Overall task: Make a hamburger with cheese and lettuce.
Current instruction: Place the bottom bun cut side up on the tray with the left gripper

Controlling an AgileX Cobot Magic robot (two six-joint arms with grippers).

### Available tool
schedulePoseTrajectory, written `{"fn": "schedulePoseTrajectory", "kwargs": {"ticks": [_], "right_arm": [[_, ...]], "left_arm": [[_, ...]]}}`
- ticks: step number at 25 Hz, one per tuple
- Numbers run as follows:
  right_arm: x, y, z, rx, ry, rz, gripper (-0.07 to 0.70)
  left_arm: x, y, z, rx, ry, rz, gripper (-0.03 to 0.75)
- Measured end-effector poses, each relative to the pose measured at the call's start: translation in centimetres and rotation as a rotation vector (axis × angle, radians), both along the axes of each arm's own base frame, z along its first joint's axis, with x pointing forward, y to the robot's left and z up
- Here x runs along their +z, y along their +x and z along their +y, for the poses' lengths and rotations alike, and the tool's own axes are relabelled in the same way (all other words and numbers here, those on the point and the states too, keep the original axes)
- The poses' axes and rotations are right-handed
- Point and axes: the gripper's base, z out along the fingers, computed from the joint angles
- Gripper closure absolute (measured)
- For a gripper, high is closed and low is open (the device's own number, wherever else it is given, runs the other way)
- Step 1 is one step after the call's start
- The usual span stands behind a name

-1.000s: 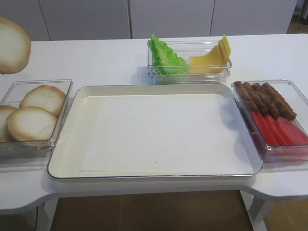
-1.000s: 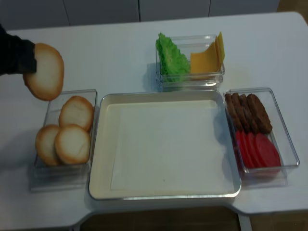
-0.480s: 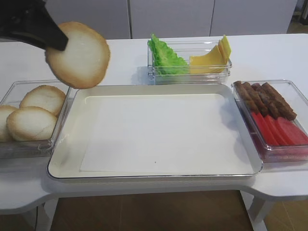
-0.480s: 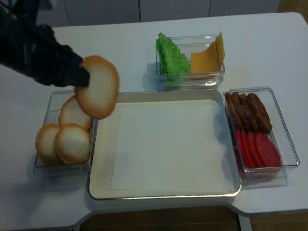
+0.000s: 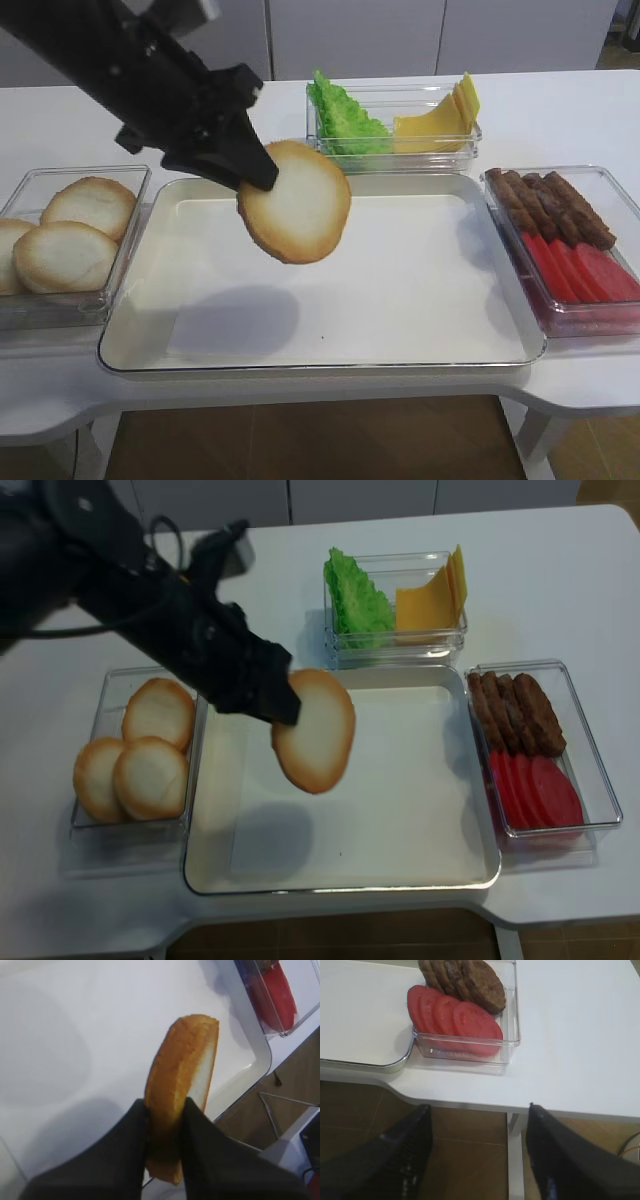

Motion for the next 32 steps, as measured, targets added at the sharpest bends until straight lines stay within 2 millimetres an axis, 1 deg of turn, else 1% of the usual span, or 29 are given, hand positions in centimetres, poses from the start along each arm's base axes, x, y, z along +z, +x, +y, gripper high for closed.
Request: {"fn": "schedulePoseTrajectory", "kwargs": {"ticks": [4,6,11,15,25,32], "right_arm": [[0.0,0.0,0.0,0.0,0.0,0.0,0.18],[0.0,0.0,0.0,0.0,0.0,0.0,0.18],[0.0,0.0,0.0,0.0,0.0,0.0,0.18],[0.0,0.0,0.0,0.0,0.0,0.0,0.18],[0.0,0.0,0.0,0.0,0.0,0.0,0.18],[0.0,0.0,0.0,0.0,0.0,0.0,0.18]], "left_arm": [[-2.8,1.5,-1.4,0.021,-0.045,0.089,0.587],[-3.8,2.2,-1.9,0.035,-0.079,0.11,0.587],[-5.6,3.3,-3.0,0.054,-0.174,0.167,0.588],[-6.9,3.9,-3.3,0.07,-0.188,0.197,0.588],[-8.7,4.7,-3.5,0.08,-0.171,0.203,0.588],[-9.2,4.9,-3.5,0.087,-0.166,0.206,0.588]]}}
